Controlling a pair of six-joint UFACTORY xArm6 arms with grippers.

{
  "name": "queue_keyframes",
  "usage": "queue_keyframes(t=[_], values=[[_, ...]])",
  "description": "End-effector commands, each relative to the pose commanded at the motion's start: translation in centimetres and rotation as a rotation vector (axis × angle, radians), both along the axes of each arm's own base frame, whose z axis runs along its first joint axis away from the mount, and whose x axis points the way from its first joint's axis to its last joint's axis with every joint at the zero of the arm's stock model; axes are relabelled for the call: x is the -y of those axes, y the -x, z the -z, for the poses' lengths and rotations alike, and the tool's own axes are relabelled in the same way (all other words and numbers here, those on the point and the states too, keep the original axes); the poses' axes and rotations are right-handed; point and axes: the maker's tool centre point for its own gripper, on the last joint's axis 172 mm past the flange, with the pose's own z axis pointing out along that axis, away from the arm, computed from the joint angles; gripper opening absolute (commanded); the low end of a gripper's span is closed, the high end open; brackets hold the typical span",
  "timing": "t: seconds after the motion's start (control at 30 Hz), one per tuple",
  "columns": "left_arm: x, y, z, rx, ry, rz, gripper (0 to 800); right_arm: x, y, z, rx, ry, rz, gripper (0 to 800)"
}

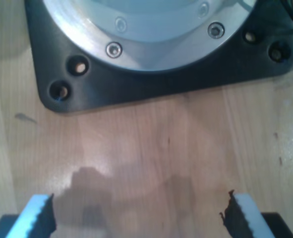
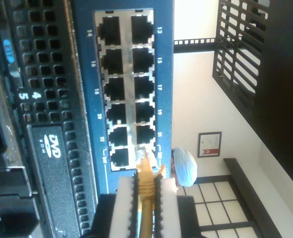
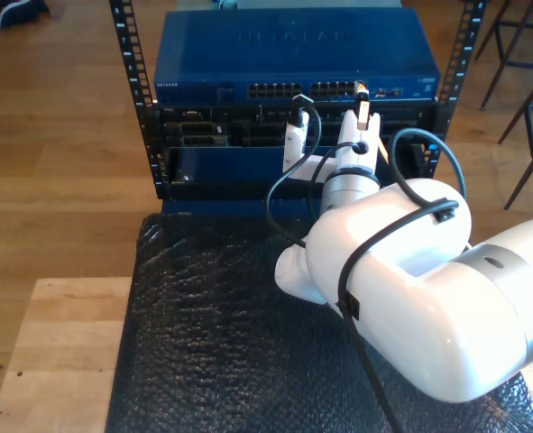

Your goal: Grab the cable and plug it in

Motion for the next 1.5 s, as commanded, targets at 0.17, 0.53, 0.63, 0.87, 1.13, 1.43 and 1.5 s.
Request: queue_keyframes(t=[0.17,0.53,0.63,0.87,1.13,1.43,1.5], values=[[-0.1,0.0,0.0,0.000,-0.002,0.000,799,0.6,0.2,0.2,-0.003,-0.003,0.017,0],[0.0,0.0,0.0,0.000,0.000,0.000,799,0.2,0.7,0.4,-0.010,-0.020,0.029,0],[0.0,0.0,0.0,0.000,0.000,0.000,799,0.1,0.8,0.4,-0.010,-0.020,0.028,0],[0.0,0.0,0.0,0.000,0.000,0.000,799,-0.1,0.7,0.2,-0.005,-0.023,0.026,0],[0.0,0.0,0.0,0.000,0.000,0.000,799,0.0,0.4,-0.2,0.007,-0.030,0.031,0],[0.0,0.0,0.0,0.000,0.000,0.000,799,0.2,0.4,-0.1,0.005,-0.029,0.034,0],[0.0,0.0,0.0,0.000,0.000,0.000,799,0.2,0.4,-0.1,0.005,-0.029,0.034,0]])
